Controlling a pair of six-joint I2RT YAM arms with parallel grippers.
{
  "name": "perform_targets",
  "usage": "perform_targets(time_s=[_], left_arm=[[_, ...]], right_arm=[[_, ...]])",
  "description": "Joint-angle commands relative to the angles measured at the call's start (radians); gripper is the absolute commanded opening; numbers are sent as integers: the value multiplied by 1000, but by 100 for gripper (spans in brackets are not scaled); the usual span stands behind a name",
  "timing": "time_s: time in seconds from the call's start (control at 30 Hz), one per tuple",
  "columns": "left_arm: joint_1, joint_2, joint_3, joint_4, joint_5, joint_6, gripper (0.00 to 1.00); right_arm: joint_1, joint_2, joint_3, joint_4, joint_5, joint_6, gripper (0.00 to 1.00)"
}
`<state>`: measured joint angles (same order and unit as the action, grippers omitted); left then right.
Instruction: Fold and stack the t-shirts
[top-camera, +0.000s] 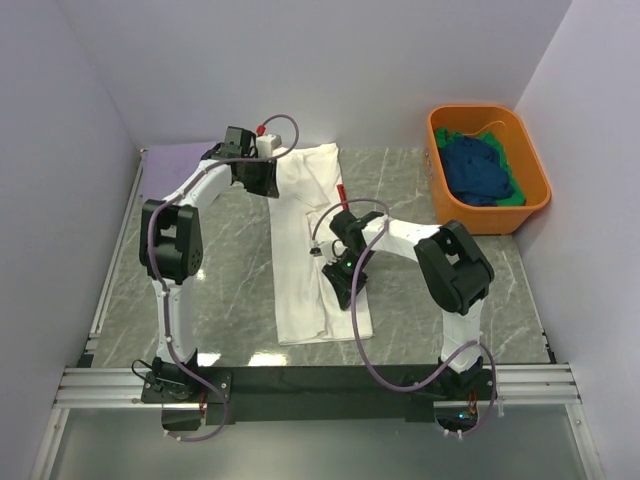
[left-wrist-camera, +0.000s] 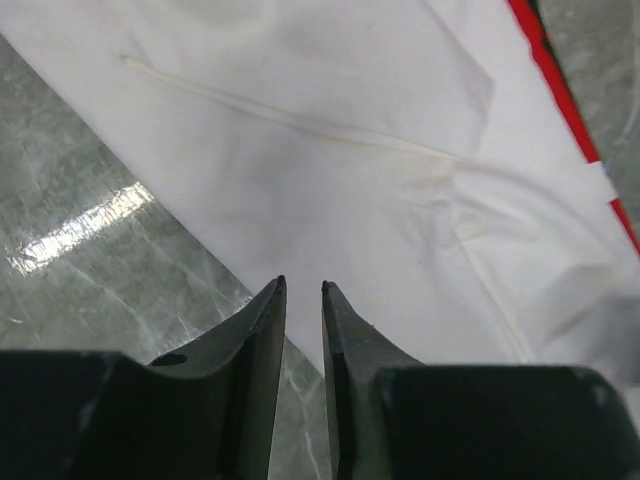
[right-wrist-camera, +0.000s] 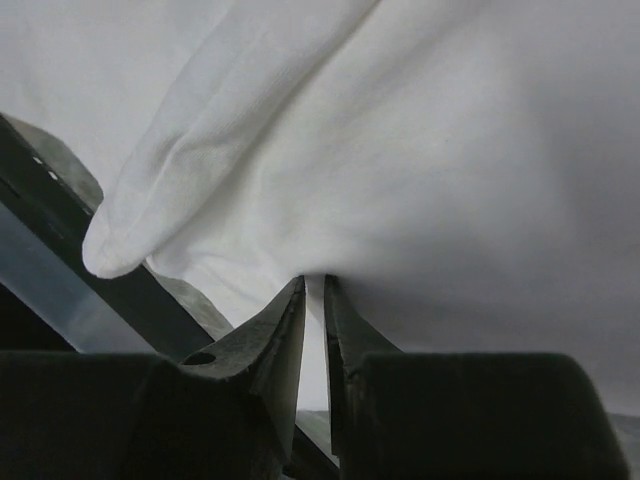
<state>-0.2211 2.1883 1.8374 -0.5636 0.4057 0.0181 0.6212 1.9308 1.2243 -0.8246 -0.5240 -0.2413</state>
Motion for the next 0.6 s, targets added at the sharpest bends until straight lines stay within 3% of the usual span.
perform_targets(time_s=[0.0,0.2,0.57], left_arm=[[-4,-68,-58,-10,41,-7,27],[-9,-33,-135,13,93,-76,27],[-11,206,120,-84,55,-78,24]], right_arm=[[43,82,41,71,-37,10,21],[43,60,75,61,-108,4,23],[35,-93,49,82,-88,-23,36]])
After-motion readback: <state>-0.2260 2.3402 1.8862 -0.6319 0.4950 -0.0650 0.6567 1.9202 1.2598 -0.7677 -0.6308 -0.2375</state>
